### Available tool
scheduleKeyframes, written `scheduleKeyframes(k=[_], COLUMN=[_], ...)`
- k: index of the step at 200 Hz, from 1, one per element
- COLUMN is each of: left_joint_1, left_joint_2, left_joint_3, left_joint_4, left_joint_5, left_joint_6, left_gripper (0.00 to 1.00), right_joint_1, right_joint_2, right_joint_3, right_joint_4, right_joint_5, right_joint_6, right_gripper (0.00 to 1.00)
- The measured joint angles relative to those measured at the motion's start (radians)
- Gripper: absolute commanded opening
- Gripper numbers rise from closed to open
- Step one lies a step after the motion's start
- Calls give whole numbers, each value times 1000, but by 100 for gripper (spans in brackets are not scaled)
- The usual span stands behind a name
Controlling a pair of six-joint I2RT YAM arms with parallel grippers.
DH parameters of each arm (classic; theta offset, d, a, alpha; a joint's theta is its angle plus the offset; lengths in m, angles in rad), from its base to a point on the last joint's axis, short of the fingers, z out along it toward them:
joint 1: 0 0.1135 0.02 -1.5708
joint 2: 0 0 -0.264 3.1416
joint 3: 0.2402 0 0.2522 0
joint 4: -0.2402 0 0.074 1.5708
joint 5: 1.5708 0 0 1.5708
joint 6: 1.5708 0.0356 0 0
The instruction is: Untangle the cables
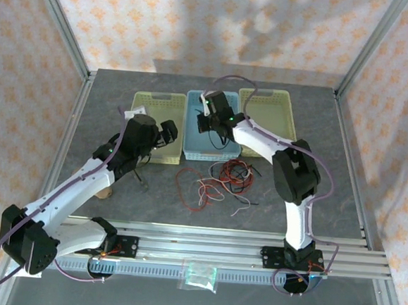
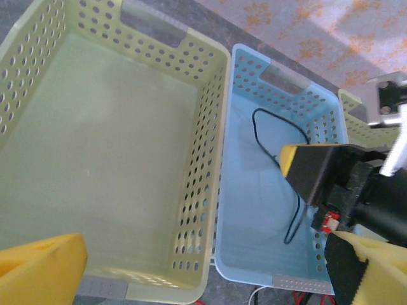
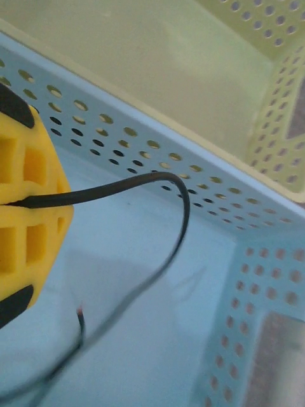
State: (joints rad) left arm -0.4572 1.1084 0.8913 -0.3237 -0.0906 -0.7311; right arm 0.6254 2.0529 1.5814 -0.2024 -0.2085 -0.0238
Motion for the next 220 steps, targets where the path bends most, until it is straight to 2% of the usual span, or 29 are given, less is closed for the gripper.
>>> scheduleKeyframes(k=[24, 54, 95, 105, 132, 153, 167, 191, 220], left_joint_1=[2, 2, 2, 2, 1, -7, -29, -94, -174], left_joint_2=[-9, -9, -8, -8, -8, -6, -2, 11, 49], left_joint_3=[-37, -45, -45, -45, -45, -41, -35, -28, -21], left_joint_4=[7, 8, 6, 6, 6, -8, -31, -57, -71], left_joint_5=[10, 23, 27, 27, 39, 57, 61, 74, 87], left_joint_6=[-26, -34, -31, -30, -19, 7, 27, 52, 52], left_gripper=[97, 97, 97, 97, 95, 93, 92, 89, 88], right_joint_1=[-2, -16, -27, -29, -29, -29, -29, -29, -31], right_joint_2=[54, 96, 92, 82, 12, -103, -195, -344, -463], right_joint_3=[5, 27, 85, 85, 56, -13, -76, -183, -283], right_joint_4=[-10, -31, -37, -37, -36, -23, 3, 40, 47], right_joint_5=[-37, -85, -119, -125, -132, -130, -123, -95, -40], right_joint_6=[21, 46, 60, 56, 61, 69, 80, 124, 198], right_gripper=[2, 31, 64, 69, 74, 77, 74, 75, 68])
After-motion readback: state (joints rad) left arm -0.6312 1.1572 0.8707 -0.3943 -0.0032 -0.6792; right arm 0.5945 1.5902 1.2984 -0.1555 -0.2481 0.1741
